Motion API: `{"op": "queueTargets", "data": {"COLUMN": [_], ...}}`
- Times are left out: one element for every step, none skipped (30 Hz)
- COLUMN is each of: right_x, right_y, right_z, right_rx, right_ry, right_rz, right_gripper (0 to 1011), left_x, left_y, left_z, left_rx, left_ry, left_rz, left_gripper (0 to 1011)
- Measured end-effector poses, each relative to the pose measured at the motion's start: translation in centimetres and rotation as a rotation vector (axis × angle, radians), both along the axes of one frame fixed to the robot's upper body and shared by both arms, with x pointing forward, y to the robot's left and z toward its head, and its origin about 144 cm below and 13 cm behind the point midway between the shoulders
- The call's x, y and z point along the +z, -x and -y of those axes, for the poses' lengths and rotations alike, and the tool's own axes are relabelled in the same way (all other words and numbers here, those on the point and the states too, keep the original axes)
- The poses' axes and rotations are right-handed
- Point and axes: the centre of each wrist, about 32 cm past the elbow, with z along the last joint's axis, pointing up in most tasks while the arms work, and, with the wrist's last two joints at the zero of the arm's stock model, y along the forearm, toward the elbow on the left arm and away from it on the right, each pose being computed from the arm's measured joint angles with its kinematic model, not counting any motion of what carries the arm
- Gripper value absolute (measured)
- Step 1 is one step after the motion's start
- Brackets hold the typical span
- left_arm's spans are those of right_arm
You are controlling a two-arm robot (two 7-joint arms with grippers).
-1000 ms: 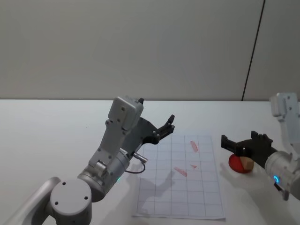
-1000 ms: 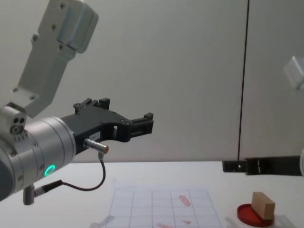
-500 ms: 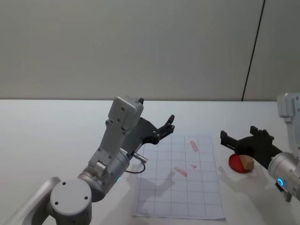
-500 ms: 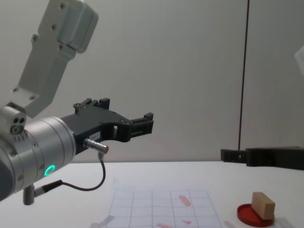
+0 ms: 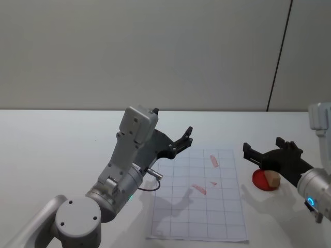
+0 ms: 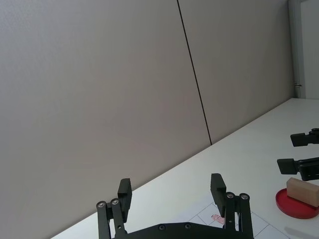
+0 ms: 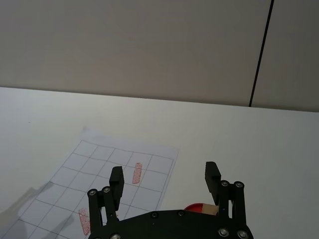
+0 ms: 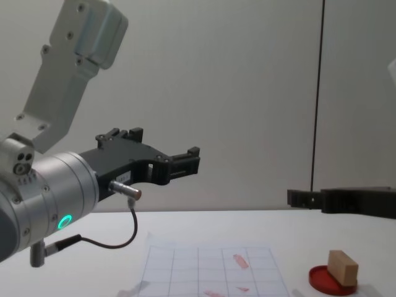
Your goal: Use the one hand to pick up the stamp and affix it onto the A4 paper.
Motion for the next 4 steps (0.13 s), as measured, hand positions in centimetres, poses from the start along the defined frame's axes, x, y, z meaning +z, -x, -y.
{"op": "queueTargets", "data": {"right_x": [0.01, 0.01, 0.01, 0.01], "right_y": [0.01, 0.02, 0.03, 0.04], "right_z": [0.00, 0.01, 0.02, 0.02], "right_rx": [0.000, 0.001, 0.001, 0.001], "right_ry": [0.000, -0.001, -0.001, -0.001], "right_rz": [0.001, 0.001, 0.002, 0.002], "right_gripper": [1001, 1001, 1001, 1001], "left_x": [0.00, 0.00, 0.00, 0.00], "left_y": [0.00, 0.00, 0.00, 0.00], "left_z": [0.00, 0.00, 0.00, 0.00], "left_rx": [0.000, 0.000, 0.000, 0.000], "left_ry": [0.000, 0.000, 0.000, 0.000], "left_rz": [0.000, 0.000, 0.000, 0.000], "left_gripper": [1002, 1002, 1002, 1002]}}
